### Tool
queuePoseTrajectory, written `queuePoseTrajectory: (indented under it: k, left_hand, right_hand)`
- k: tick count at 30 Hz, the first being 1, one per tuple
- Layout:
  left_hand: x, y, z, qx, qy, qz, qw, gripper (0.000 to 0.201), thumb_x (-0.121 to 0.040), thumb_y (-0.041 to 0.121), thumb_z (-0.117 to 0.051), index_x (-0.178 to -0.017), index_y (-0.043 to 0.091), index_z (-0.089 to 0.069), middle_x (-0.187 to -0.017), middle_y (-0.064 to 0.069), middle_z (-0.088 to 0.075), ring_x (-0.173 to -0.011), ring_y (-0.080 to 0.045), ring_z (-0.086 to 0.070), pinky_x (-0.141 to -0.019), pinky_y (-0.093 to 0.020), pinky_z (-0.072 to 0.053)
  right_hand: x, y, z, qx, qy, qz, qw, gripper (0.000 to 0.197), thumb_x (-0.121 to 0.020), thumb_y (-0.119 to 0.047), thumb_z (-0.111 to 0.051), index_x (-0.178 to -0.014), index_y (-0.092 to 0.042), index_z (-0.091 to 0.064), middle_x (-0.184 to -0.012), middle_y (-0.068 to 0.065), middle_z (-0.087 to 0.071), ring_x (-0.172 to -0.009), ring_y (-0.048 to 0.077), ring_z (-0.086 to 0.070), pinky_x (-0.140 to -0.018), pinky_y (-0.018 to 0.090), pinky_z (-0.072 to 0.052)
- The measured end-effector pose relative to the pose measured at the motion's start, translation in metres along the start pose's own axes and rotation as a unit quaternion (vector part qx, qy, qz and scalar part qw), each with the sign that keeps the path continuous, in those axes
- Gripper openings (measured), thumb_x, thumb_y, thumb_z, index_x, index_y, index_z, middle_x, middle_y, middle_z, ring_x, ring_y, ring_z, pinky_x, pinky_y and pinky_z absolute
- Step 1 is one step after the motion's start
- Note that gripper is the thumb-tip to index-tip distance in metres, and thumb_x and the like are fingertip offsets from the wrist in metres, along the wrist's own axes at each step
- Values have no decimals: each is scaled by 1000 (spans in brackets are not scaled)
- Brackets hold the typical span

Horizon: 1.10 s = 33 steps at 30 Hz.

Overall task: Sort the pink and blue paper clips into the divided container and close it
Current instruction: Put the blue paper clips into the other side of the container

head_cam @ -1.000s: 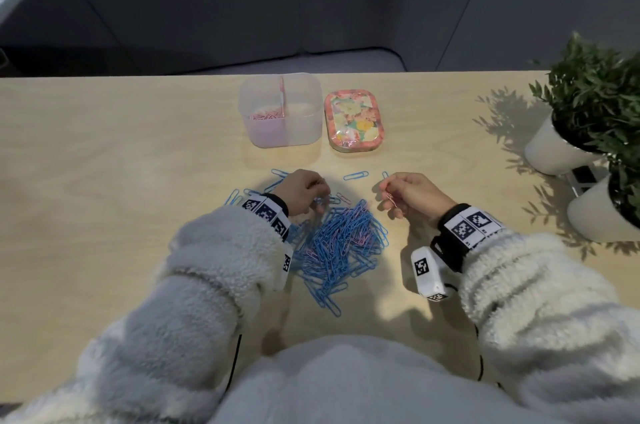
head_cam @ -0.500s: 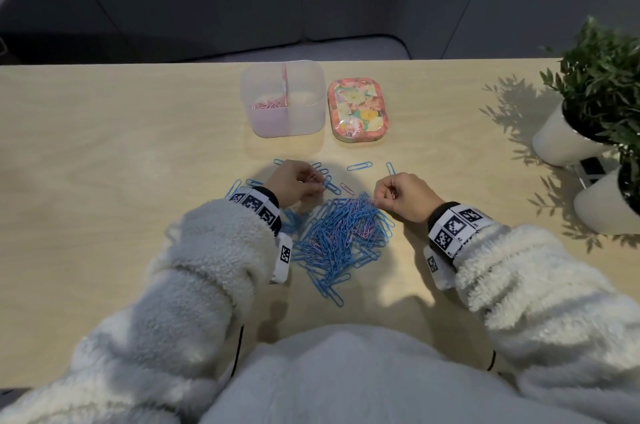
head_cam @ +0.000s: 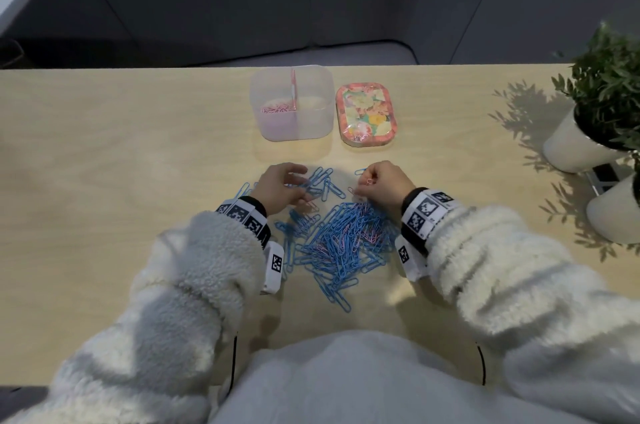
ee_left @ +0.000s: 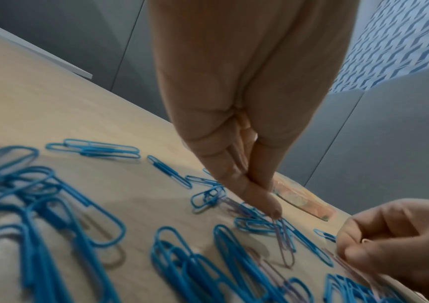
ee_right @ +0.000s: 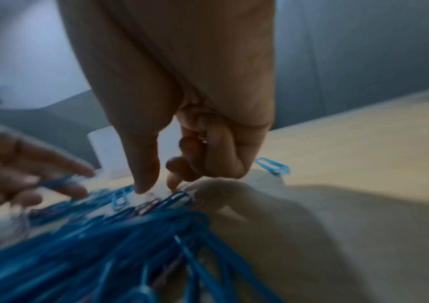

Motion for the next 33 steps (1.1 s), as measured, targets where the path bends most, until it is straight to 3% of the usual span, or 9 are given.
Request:
queuePoseTrajectory:
  k: [2,4,8,12,15,17,22,26,33]
  left_hand:
    - [-1,-2,6,1,18,-1,1000,32,-87,-10,-52,-119,-8,-52,-93,-16,-62,-51,-2,-66,-55,-13,-56]
    - [0,-2,8,-5,22,-4,1000,26,-89,-8,-50,-114,-11,-55,-91,-16,-63,-50,1,-65,-52,-11,-54]
    - [4,2,8,0,22,7,1000,24,-92,-9,-38,-102,-1,-58,-78,-10,-58,-49,-1,-61,-48,-7,-48]
    - [10,0,14,-39,35,2,999,15,-93,0,-43,-96,6,-56,-78,0,-55,-67,-10,-60,-53,-6,-45]
    - [13,-1,23,-176,70,-23,982,12,-89,11,-53,-97,10,-63,-91,-6,-64,-85,-19,-58,-75,-24,-49]
    - [14,-6,31,-231,105,-13,967,14,-87,15,-57,-96,11,-66,-98,-7,-68,-92,-22,-60,-84,-32,-49]
    - [21,5,40,-319,177,-67,929,12,-84,22,-61,-91,19,-71,-105,-4,-65,-108,-27,-50,-94,-39,-42]
    - [19,16,18,-445,127,-97,881,19,-88,32,-55,-100,24,-68,-111,-2,-61,-113,-26,-45,-95,-39,-32]
    - [10,7,3,-510,71,-58,855,19,-91,31,-50,-101,20,-61,-116,-4,-59,-115,-27,-44,-96,-39,-31]
  right_hand:
    - [-3,-8,-8,116,-5,10,993,14,-76,-13,-72,-77,0,-69,-82,11,-72,-79,25,-66,-72,36,-53]
    - [-4,-14,-13,151,-14,12,988,12,-77,-13,-71,-76,-1,-70,-87,12,-73,-84,25,-66,-70,31,-48]
    - [-3,-13,-13,165,-42,-11,985,19,-83,-10,-60,-64,-9,-61,-75,9,-65,-72,22,-60,-63,28,-42]
    - [6,-14,-5,-79,-31,-22,996,30,-87,-2,-47,-59,-12,-42,-55,6,-43,-34,6,-49,-43,22,-31]
    - [13,-20,-10,-242,-52,-39,968,14,-90,-3,-45,-81,-8,-54,-63,5,-48,-40,7,-44,-36,18,-30]
    - [15,-23,-23,-260,-76,-66,960,11,-91,-7,-44,-91,-6,-55,-66,4,-51,-45,11,-45,-34,17,-29]
    - [10,-40,-52,-34,-81,17,996,20,-86,-26,-62,-74,-11,-57,-64,0,-57,-55,16,-55,-48,26,-45]
    - [13,-52,-69,123,-44,59,990,24,-72,-32,-75,-76,-13,-61,-76,0,-62,-75,20,-59,-68,33,-46]
    - [22,-67,-89,245,-64,108,961,15,-86,-18,-58,-94,-7,-63,-101,14,-65,-95,32,-62,-78,37,-49]
Point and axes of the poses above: each hand's wrist, its own x-axis away from the middle knuckle, its own z-axis out of the back of the hand, y = z × x, the point moved 8 cm from there along -x, towards the middle knuckle
